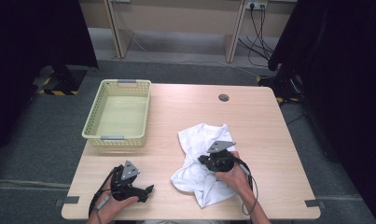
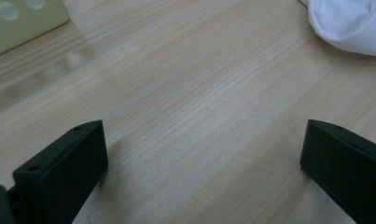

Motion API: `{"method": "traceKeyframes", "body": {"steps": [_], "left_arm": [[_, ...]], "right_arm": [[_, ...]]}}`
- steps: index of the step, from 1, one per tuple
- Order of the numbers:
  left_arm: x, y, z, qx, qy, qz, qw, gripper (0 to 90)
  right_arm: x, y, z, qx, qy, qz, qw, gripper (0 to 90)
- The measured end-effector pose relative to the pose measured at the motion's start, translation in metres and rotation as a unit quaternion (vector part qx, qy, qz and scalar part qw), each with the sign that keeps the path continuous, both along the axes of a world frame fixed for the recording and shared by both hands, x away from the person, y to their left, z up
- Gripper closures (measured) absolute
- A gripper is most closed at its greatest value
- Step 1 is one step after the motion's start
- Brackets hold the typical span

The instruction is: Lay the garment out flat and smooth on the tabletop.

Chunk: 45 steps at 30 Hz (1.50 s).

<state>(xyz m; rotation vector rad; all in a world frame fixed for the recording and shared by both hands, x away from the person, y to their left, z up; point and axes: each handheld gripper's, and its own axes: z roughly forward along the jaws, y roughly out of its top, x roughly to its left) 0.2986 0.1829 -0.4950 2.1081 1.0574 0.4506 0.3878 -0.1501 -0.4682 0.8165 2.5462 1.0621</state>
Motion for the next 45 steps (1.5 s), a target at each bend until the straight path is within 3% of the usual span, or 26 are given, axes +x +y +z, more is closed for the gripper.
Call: {"method": "traceKeyframes", "body": {"steps": [3, 6, 9, 18, 33, 36, 41, 45], "left_arm": [[0.000, 0.000, 0.000, 0.001, 0.000, -0.001, 1.0000, 0.0], [0.000, 0.000, 0.000, 0.001, 0.000, 0.000, 1.0000, 0.0], [0.000, 0.000, 0.000, 0.000, 0.000, 0.000, 1.0000, 0.0], [0.000, 0.000, 0.000, 0.001, 0.000, 0.001, 1.0000, 0.0], [0.000, 0.000, 0.000, 0.000, 0.000, 0.001, 1.0000, 0.0], [0.000, 0.001, 0.000, 0.000, 0.000, 0.001, 1.0000, 0.0], [0.000, 0.001, 0.000, 0.000, 0.000, 0.001, 1.0000, 0.0], [0.000, 0.000, 0.000, 0.000, 0.000, 0.001, 1.0000, 0.0]], "right_arm": [[0.001, -0.010, 0.007, 0.004, -0.012, -0.012, 0.9998, 86.5], [0.003, -0.022, 0.013, 0.029, -0.008, -0.020, 0.9993, 86.2], [0.005, -0.030, 0.017, 0.038, -0.013, -0.033, 0.9987, 85.3], [0.011, -0.057, 0.019, 0.026, -0.026, -0.067, 0.9971, 87.0], [0.009, -0.128, 0.015, 0.030, -0.025, -0.149, 0.9880, 86.5], [0.007, -0.137, 0.014, 0.029, -0.019, -0.160, 0.9865, 81.6], [0.005, -0.140, 0.019, 0.040, -0.009, -0.182, 0.9825, 62.4], [0.002, -0.132, 0.025, 0.042, -0.007, -0.179, 0.9829, 52.2]]}}
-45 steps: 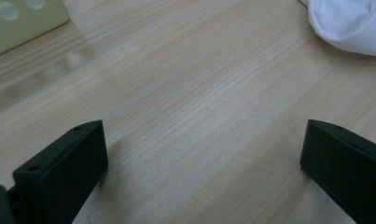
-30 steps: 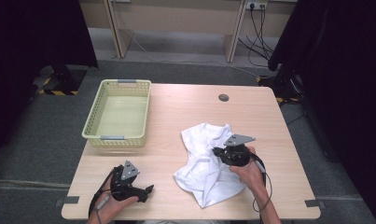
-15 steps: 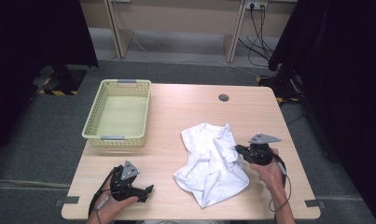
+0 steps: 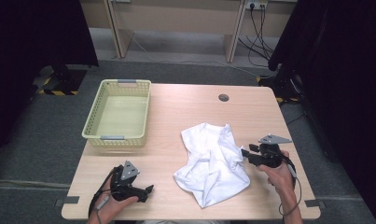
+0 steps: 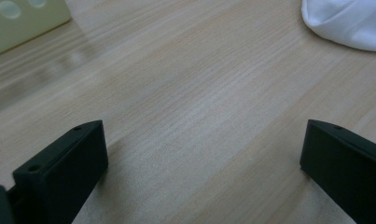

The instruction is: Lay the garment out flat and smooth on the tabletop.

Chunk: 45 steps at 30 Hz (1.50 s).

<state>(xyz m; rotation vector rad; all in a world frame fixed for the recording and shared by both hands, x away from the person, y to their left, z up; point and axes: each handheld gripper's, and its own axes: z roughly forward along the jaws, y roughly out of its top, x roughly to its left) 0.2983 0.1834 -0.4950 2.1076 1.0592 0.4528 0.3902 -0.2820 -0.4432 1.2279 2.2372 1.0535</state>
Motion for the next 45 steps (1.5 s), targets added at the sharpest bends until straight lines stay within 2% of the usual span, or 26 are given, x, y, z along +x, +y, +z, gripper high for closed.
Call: {"method": "traceKeyframes", "body": {"steps": [4, 8, 11, 15, 17, 23, 28, 30, 31, 32, 34, 36, 38, 43, 45], "left_arm": [[0.000, 0.000, 0.000, 0.000, 0.000, 0.000, 1.0000, 0.0], [0.000, 0.000, 0.001, -0.002, -0.002, 0.006, 1.0000, 1.2], [0.001, -0.003, 0.003, -0.024, -0.002, 0.005, 0.9997, 2.6], [0.005, -0.020, 0.014, -0.043, -0.022, 0.002, 0.9988, 2.7], [0.010, -0.033, 0.017, -0.044, -0.023, -0.005, 0.9987, 2.5], [0.030, -0.074, 0.018, -0.022, -0.023, -0.031, 0.9990, 2.6], [0.046, -0.088, 0.012, -0.014, -0.007, -0.027, 0.9995, 2.9], [0.047, -0.092, 0.008, 0.000, -0.007, -0.031, 0.9995, 3.3], [0.046, -0.093, 0.005, 0.006, -0.010, -0.031, 0.9995, 3.5], [0.046, -0.092, 0.004, 0.002, -0.009, -0.028, 0.9996, 2.8], [0.044, -0.088, 0.004, 0.001, -0.009, -0.026, 0.9996, 2.7], [0.041, -0.083, 0.003, -0.002, -0.007, -0.021, 0.9997, 2.5], [0.037, -0.077, 0.003, -0.004, -0.006, -0.018, 0.9998, 2.5], [0.029, -0.067, 0.003, -0.004, -0.005, -0.012, 0.9999, 2.5], [0.026, -0.064, 0.002, -0.005, -0.003, -0.013, 0.9999, 2.4]], "right_arm": [[-0.001, 0.011, 0.001, -0.006, 0.006, 0.014, 0.9999, 47.7], [0.000, 0.021, -0.005, -0.035, 0.018, 0.018, 0.9991, 47.3], [0.002, 0.021, -0.013, -0.048, 0.031, 0.013, 0.9983, 47.6], [0.003, 0.016, -0.018, -0.047, 0.040, 0.002, 0.9981, 47.3], [0.003, 0.014, -0.018, -0.046, 0.041, -0.001, 0.9981, 46.3], [0.003, 0.006, -0.019, -0.046, 0.042, -0.011, 0.9980, 45.0], [0.003, 0.004, -0.023, -0.044, 0.046, -0.009, 0.9980, 46.4], [0.002, 0.005, -0.022, -0.050, 0.043, -0.004, 0.9978, 49.7], [0.001, 0.005, -0.022, -0.052, 0.040, 0.004, 0.9978, 53.5], [0.001, 0.005, -0.022, -0.055, 0.037, 0.011, 0.9977, 55.6], [0.001, 0.003, -0.021, -0.066, 0.031, 0.008, 0.9973, 57.2], [0.001, -0.004, -0.022, -0.089, 0.028, -0.009, 0.9956, 56.5], [0.001, -0.013, -0.023, -0.076, 0.029, -0.022, 0.9964, 56.4], [-0.001, -0.037, -0.022, -0.099, 0.020, -0.066, 0.9927, 54.9], [-0.002, -0.045, -0.022, -0.095, 0.020, -0.076, 0.9924, 54.6]]}}
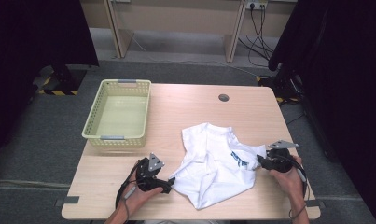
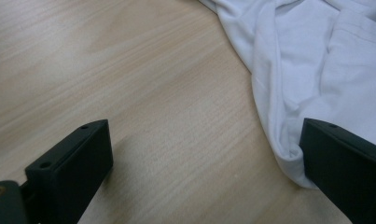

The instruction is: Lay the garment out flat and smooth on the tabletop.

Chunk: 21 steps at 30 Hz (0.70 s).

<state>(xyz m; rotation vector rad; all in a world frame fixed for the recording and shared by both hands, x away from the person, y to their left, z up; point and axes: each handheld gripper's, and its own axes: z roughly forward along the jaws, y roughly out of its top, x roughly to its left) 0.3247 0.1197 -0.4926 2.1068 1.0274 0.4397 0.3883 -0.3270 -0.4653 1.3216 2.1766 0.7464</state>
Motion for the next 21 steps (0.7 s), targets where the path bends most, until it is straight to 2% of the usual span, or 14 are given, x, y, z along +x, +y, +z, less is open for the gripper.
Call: {"method": "traceKeyframes", "body": {"steps": [3, 8, 10, 15, 18, 21], "left_arm": [[-0.004, 0.004, 0.000, 0.001, 0.000, 0.001, 1.0000, 2.2], [-0.008, 0.006, 0.000, 0.000, -0.001, 0.001, 1.0000, 2.2], [-0.009, 0.006, 0.000, 0.002, -0.002, 0.000, 1.0000, 2.3], [-0.009, 0.006, 0.000, 0.000, 0.000, 0.000, 1.0000, 2.2], [-0.009, 0.007, 0.000, 0.000, 0.001, 0.000, 1.0000, 2.0], [-0.010, 0.007, 0.000, 0.000, 0.001, 0.000, 1.0000, 2.0]], "right_arm": [[-0.003, -0.009, 0.000, -0.001, -0.003, -0.011, 0.9999, 54.2], [-0.010, -0.017, 0.003, -0.030, 0.001, -0.036, 0.9989, 50.4], [-0.012, -0.017, 0.007, -0.041, -0.005, -0.042, 0.9983, 48.8], [-0.015, -0.006, 0.016, -0.027, -0.028, -0.016, 0.9991, 48.0], [-0.011, -0.006, 0.011, -0.019, -0.017, -0.010, 0.9996, 47.9], [-0.009, -0.015, 0.001, -0.010, 0.000, -0.024, 0.9997, 47.4]]}}
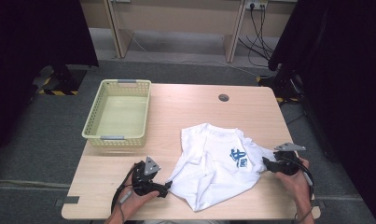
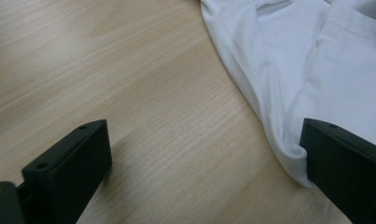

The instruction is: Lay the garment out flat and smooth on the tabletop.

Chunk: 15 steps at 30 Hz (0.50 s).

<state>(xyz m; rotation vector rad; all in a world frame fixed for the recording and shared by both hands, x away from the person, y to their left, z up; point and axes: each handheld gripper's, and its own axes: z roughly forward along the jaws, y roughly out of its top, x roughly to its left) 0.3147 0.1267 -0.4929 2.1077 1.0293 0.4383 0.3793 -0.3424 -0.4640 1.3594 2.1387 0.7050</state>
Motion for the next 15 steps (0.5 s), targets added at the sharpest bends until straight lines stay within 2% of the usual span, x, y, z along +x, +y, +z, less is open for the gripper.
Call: {"method": "traceKeyframes", "body": {"steps": [2, 8, 12, 15], "left_arm": [[0.000, 0.000, 0.000, -0.001, 0.000, 0.000, 1.0000, 2.0], [-0.002, 0.001, 0.000, -0.001, 0.000, 0.003, 1.0000, 2.0], [-0.002, 0.002, 0.000, -0.001, 0.000, 0.003, 1.0000, 2.0], [-0.002, 0.002, 0.000, -0.001, 0.001, 0.003, 1.0000, 2.0]], "right_arm": [[0.000, -0.010, -0.002, 0.023, 0.000, -0.015, 0.9996, 47.6], [-0.007, -0.025, -0.001, 0.016, 0.001, -0.054, 0.9984, 44.8], [-0.013, -0.025, 0.002, 0.002, 0.002, -0.062, 0.9981, 41.4], [-0.016, -0.019, 0.009, 0.018, -0.019, -0.049, 0.9984, 40.1]]}}
